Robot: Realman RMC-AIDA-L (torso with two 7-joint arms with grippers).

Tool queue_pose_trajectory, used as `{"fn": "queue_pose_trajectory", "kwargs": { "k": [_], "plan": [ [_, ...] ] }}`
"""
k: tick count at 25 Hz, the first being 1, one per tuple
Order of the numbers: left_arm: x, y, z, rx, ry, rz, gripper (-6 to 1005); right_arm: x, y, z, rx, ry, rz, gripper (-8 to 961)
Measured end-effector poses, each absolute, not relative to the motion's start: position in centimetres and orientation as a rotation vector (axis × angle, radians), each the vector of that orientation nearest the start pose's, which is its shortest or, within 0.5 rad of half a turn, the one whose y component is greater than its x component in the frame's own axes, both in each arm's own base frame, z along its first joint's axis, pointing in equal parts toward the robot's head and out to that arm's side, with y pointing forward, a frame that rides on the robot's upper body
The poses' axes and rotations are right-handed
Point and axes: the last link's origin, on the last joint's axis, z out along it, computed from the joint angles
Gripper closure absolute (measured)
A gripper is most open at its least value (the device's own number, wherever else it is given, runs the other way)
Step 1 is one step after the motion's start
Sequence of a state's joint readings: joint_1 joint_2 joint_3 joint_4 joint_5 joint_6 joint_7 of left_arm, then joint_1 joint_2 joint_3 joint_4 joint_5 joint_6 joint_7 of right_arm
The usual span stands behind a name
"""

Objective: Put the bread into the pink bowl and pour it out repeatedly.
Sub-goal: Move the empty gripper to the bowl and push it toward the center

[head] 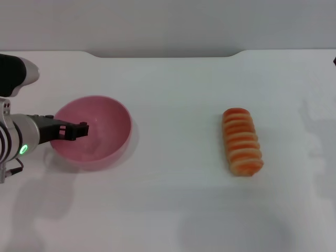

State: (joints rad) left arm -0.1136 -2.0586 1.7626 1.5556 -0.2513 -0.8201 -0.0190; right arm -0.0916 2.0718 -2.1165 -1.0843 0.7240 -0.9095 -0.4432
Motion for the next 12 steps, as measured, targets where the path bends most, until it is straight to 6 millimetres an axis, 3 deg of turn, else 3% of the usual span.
{"fn": "queue_pose_trajectory", "kwargs": {
  "k": [12],
  "plan": [
    [-24.97, 32.68, -0.68, -1.954, -1.073, 0.073, 203, 25.87, 27.48, 0.66, -1.406, 0.409, 0.661, 130]
  ]
}}
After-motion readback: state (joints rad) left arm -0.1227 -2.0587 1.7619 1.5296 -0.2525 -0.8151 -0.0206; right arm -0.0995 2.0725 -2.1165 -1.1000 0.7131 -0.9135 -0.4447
